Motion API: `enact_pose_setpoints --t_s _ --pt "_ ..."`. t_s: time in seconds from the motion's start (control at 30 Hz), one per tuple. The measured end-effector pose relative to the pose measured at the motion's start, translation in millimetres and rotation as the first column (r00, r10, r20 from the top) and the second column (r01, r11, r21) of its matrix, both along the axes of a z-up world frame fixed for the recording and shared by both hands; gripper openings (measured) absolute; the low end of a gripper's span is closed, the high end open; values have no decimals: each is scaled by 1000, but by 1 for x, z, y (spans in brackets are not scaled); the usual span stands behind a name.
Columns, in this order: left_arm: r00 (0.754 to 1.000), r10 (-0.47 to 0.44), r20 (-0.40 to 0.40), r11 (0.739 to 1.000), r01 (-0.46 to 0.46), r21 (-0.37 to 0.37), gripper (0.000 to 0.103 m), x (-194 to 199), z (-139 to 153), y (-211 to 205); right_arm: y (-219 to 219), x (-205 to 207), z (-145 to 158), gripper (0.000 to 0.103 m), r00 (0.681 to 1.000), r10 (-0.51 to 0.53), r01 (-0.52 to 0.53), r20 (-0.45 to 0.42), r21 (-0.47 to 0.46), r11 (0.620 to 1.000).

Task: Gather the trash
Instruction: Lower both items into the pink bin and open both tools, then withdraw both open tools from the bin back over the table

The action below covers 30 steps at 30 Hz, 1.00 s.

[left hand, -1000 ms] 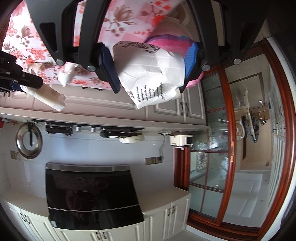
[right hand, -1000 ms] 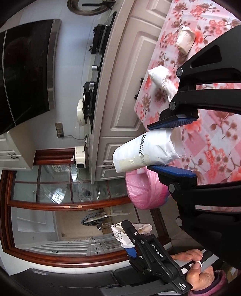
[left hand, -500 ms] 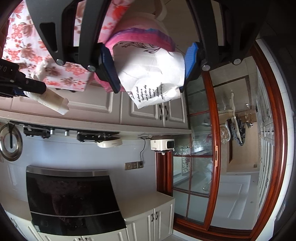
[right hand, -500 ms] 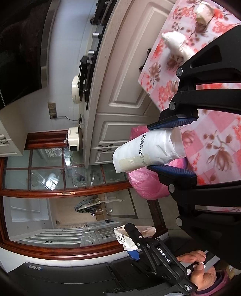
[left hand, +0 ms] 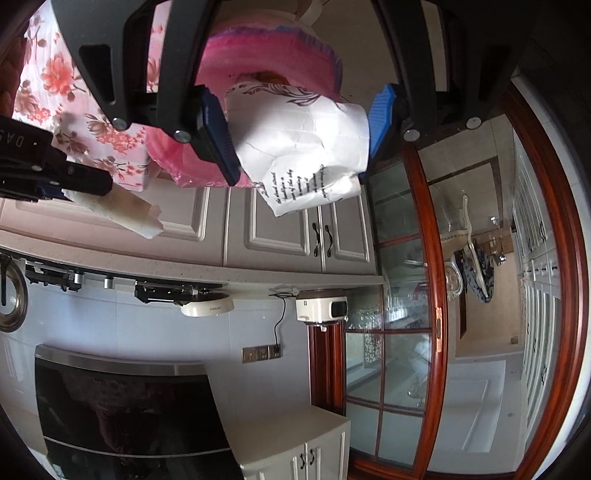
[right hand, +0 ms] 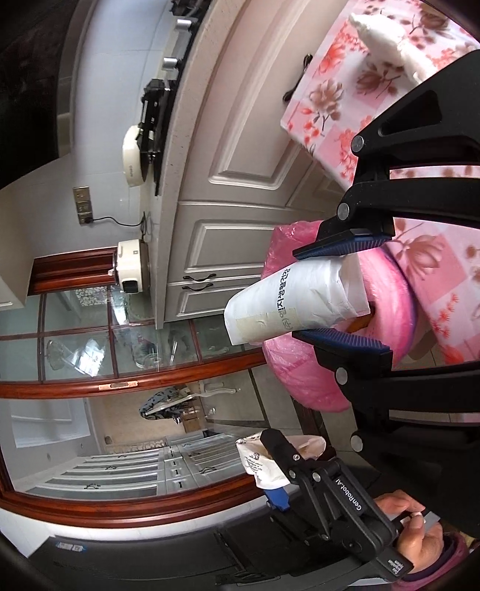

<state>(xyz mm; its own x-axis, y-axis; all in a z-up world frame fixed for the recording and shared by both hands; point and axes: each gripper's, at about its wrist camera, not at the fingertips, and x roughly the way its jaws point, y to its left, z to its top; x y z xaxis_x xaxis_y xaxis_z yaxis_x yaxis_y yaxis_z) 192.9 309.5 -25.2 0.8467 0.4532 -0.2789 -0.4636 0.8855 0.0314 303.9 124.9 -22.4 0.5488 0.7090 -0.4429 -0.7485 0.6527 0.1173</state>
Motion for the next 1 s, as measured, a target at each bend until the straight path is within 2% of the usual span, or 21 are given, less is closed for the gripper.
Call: enact_pose_setpoints --t_s 0.23,0.33,0.4,0.53,0.7,0.83,0.9,1.0 --pt "999 3 -33 999 -4 -34 62 41 -17 23 27 35 -15 38 999 18 -19 -44 -15 1000" --pt "998 -1 -55 999 -1 -44 62 57 -25 35 37 49 -22 41 996 42 -43 -73 -8 999" --pt "997 -9 -73 999 6 -44 62 66 -31 42 44 57 -25 46 994 59 -59 -91 -4 998" --pt "997 11 -80 999 -14 -38 77 72 -37 51 42 63 -24 52 993 69 -68 -95 12 998" --pt "996 41 -81 998 -44 -33 80 69 -39 51 25 59 -22 54 995 43 -40 -94 26 999" --pt "997 51 -63 999 -51 -7 93 59 -30 35 -7 47 -16 54 995 2 2 -98 46 999" --pt "998 31 -48 1000 -31 0 97 52 -23 19 -23 40 -14 58 995 -19 25 -99 53 998" --pt "1000 -7 -29 1000 7 14 98 45 -13 -6 -53 29 -11 62 994 -58 63 -95 58 996"
